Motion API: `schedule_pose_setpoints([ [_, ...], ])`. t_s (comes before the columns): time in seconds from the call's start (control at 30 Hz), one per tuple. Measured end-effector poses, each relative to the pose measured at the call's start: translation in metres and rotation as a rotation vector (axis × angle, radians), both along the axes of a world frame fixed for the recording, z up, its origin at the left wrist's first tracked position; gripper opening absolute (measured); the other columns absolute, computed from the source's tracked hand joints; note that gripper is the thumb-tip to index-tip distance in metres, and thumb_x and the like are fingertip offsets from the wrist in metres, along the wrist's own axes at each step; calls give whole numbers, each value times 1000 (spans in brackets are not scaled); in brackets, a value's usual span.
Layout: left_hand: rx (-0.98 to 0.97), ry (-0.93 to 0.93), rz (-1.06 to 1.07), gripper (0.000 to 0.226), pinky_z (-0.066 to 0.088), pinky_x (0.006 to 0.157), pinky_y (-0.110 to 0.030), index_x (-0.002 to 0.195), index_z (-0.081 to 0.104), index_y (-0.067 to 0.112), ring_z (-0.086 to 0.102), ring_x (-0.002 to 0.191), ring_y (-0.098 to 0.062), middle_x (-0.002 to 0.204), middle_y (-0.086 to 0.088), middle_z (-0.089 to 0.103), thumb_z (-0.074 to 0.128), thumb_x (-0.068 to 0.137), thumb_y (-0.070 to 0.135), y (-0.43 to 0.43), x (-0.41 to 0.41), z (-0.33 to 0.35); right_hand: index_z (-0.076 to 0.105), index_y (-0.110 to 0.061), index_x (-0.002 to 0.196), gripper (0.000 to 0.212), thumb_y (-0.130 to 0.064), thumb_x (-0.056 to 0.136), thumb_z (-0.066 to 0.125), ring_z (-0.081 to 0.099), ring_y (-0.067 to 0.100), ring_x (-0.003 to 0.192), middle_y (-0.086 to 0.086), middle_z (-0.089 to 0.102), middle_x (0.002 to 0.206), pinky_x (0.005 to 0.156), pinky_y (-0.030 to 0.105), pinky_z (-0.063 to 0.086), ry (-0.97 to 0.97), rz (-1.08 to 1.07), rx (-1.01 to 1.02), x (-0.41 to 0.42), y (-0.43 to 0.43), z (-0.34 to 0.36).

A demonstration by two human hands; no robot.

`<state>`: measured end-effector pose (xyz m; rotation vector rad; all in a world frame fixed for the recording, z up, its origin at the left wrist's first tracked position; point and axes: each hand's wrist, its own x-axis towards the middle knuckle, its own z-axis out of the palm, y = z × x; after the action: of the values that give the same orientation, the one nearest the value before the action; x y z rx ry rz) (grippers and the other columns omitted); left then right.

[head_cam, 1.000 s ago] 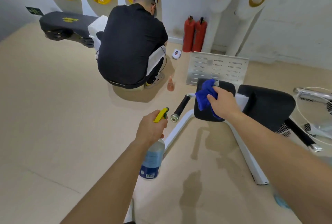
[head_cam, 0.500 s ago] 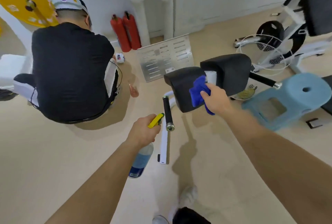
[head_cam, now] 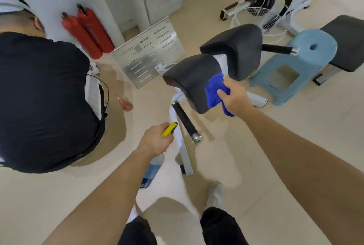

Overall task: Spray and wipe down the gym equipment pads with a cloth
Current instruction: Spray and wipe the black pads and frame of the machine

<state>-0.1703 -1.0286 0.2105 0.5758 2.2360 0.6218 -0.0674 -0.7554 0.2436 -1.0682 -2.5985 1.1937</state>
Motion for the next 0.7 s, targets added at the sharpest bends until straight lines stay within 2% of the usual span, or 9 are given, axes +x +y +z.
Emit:
schedule_pose_setpoints([
  [0.13, 17, -29, -99, 19, 61, 75, -57, 87, 63, 23, 66, 80, -38, 83, -11, 70, 49, 76, 31, -17, -30, -14, 61, -7, 102, 19, -24, 98, 52, 55, 21, 79, 3, 61, 86, 77, 34, 43, -62, -142, -44, -4, -41, -18],
  [0.2, 16, -35, -168, 20, 60, 76, -58, 85, 62, 23, 66, 81, -40, 83, -11, 70, 48, 74, 30, -22, -46, -19, 61, -11, 91, 14, -21, 97, 53, 55, 22, 73, 3, 61, 78, 69, 33, 43, -47, -238, -48, -5, -65, -21],
  [0.27, 17, -28, -248, 16, 60, 75, -58, 83, 60, 23, 67, 78, -40, 82, -11, 69, 48, 75, 30, -27, -60, -23, 50, -20, 73, 24, -16, 97, 53, 48, 17, 62, -2, 51, 65, 59, 29, 36, -13, -328, -36, -7, -89, -26],
  [0.3, 16, -19, -280, 14, 60, 75, -57, 83, 59, 23, 68, 76, -39, 81, -11, 69, 49, 76, 29, -29, -65, -23, 46, -24, 71, 29, -16, 97, 53, 46, 12, 60, -4, 49, 64, 58, 25, 33, -5, -370, -22, -8, -100, -28],
  [0.4, 35, -14, -305, 11, 60, 78, -56, 83, 59, 22, 68, 77, -39, 82, -10, 69, 51, 76, 27, -32, -81, -25, 49, -22, 80, 20, -18, 99, 52, 46, 4, 61, -7, 51, 69, 55, 14, 31, 21, -452, -14, -14, -129, -35],
  [0.5, 71, -51, -273, 20, 60, 77, -57, 84, 61, 18, 64, 74, -37, 83, -13, 68, 49, 71, 28, -32, -90, -33, 49, -15, 81, 17, -18, 98, 50, 45, 11, 62, -1, 51, 70, 57, 24, 35, 32, -523, 27, -15, -142, -47],
  [0.6, 80, -58, -244, 20, 57, 71, -50, 84, 59, 11, 53, 67, -28, 79, -15, 62, 50, 76, 27, -29, -94, -45, 45, -19, 75, 24, -18, 98, 50, 43, 14, 62, 0, 50, 69, 57, 27, 36, 26, -553, 91, -14, -141, -47],
  [0.7, 86, -25, -248, 22, 56, 70, -50, 83, 59, 12, 53, 69, -33, 85, -19, 65, 48, 77, 30, -28, -96, -55, 43, -21, 73, 26, -20, 98, 51, 44, 15, 60, -2, 48, 66, 57, 31, 37, 5, -491, 151, -22, -137, -52],
])
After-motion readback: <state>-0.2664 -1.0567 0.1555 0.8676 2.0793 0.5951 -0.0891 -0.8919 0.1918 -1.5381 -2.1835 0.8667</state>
